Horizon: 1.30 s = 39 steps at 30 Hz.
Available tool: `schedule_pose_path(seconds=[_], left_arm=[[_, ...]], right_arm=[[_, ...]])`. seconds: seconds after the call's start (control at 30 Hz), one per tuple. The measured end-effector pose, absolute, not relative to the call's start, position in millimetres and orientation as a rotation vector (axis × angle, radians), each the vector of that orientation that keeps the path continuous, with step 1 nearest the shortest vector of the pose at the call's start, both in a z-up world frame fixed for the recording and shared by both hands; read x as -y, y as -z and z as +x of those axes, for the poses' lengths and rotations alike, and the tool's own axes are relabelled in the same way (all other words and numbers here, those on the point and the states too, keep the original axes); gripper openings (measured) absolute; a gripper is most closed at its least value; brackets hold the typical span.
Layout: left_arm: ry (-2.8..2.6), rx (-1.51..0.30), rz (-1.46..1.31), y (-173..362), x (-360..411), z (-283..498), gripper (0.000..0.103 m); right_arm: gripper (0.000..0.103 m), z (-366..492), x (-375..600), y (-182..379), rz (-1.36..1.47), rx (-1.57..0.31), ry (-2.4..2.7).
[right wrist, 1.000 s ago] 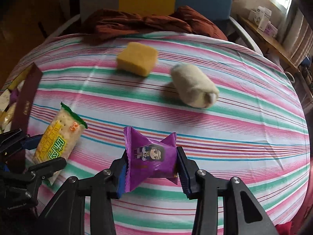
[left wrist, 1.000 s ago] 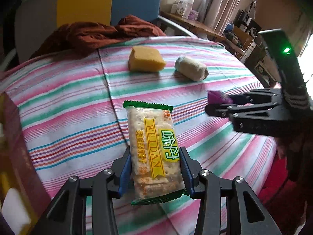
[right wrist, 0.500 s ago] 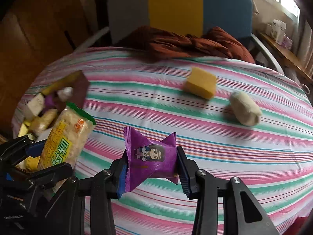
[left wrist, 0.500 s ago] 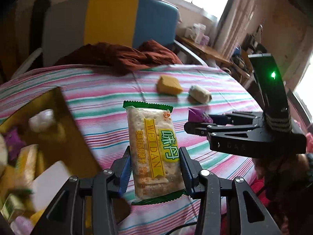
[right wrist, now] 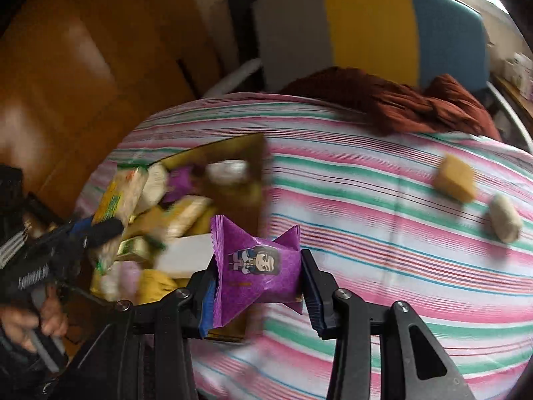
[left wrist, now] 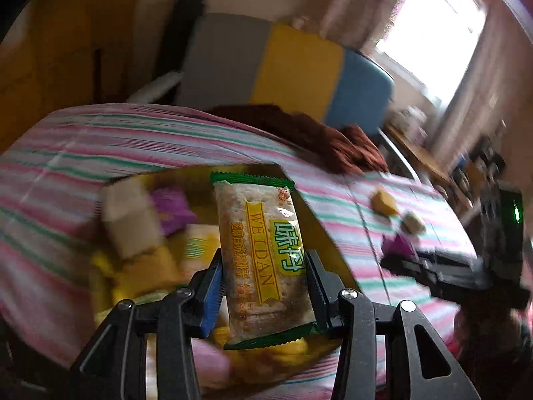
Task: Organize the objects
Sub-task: 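Carry the snack bag and purple packet to the gold tray and release both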
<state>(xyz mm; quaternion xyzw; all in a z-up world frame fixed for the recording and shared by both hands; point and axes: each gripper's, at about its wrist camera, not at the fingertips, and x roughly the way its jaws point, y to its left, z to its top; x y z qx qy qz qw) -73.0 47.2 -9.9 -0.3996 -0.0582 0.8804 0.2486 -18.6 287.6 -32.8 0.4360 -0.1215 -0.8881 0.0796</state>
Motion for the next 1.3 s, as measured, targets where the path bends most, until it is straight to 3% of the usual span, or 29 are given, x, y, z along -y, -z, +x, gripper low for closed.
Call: schedule_pose_path(seconds=[0.23,0.8,1.1,1.3], left_arm=[[-2.482,0.253,-1.066,3,3,-83,0.046],[-2.421,0.319,-1.123,11,2,-101,0.046],[-2.407,0.309,-1.142,19,-4,-103,0.046],[-2.394,0.312,-1.163,24,-6,-105,0.046]], right_arm=[[0.043,-29,-222,31,1.229,0.306,2.525],[0.043,-43,-159,54,1.259,0.242,2.349],[0.043,-31,-208,66,1.397,0.221,2.538],[0.043,-32,-207,53,1.305,0.260,2.547]])
